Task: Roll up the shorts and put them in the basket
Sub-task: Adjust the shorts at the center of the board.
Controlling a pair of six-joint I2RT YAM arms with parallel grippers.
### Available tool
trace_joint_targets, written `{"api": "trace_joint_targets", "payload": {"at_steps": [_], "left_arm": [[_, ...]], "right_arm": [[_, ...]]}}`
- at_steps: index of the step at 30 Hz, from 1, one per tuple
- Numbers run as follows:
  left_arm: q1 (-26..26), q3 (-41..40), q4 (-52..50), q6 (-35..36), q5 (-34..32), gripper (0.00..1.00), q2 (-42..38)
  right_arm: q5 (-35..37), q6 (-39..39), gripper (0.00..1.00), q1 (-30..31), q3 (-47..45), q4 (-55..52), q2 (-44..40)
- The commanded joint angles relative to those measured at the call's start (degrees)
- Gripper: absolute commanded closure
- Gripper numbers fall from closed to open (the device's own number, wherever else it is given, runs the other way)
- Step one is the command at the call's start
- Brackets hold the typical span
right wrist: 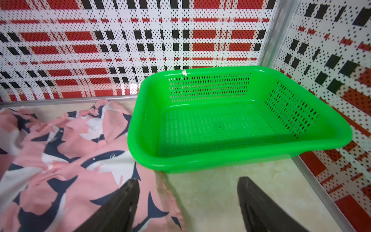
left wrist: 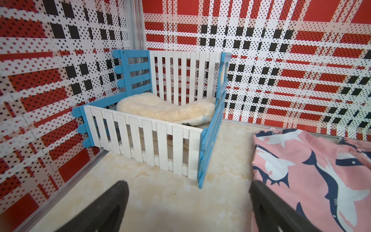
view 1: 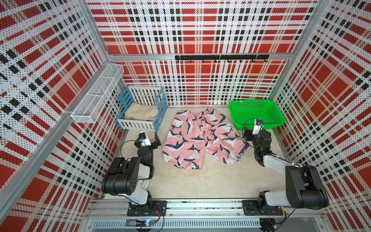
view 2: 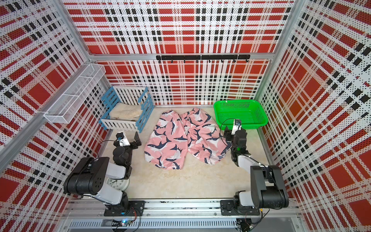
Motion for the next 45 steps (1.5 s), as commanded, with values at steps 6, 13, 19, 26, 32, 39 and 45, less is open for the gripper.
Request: {"api": "trace_joint_targets", "payload": {"at_steps": [6,13,19,26,32,39,45], "left_arm": [[-6.9,0.7,-3.7,4.2,-12.2,0.01,-4.6],[-19.2,12.6,-28.7,1.5,-30.2,0.01,-13.5],[-19.0,27.5,-54.1,-14.6,-13.8,0.02,-10.4],[-17.7,49.4,-75.3,-13.1,0.1,0.07,7.5],[-17.5,57.2,-84.7,-14.3,4.2,0.09,17.3],[-21.0,46.8,-87.3,-17.1,7.4,0.09,15.9],[-28.5,38.5,-85.3,-20.6,10.2,0.09,14.2]], "right_arm": [[-3.9,6.4,0.21,-0.7,6.7,-28.0,-4.4],[-15.4,11.5,0.35,1.0,10.4,-38.3,-2.4],[-15.2,11.5,0.36,11.4,15.9,-43.1,2.6],[-11.9,15.9,0.37,23.4,23.8,-43.5,14.5],[-11.7,17.9,0.39,25.9,38.0,-44.9,28.4],[-9.8,18.6,0.41,25.6,51.6,-49.4,42.0],[-11.8,18.6,0.43,25.0,64.8,-52.6,53.4]]}}
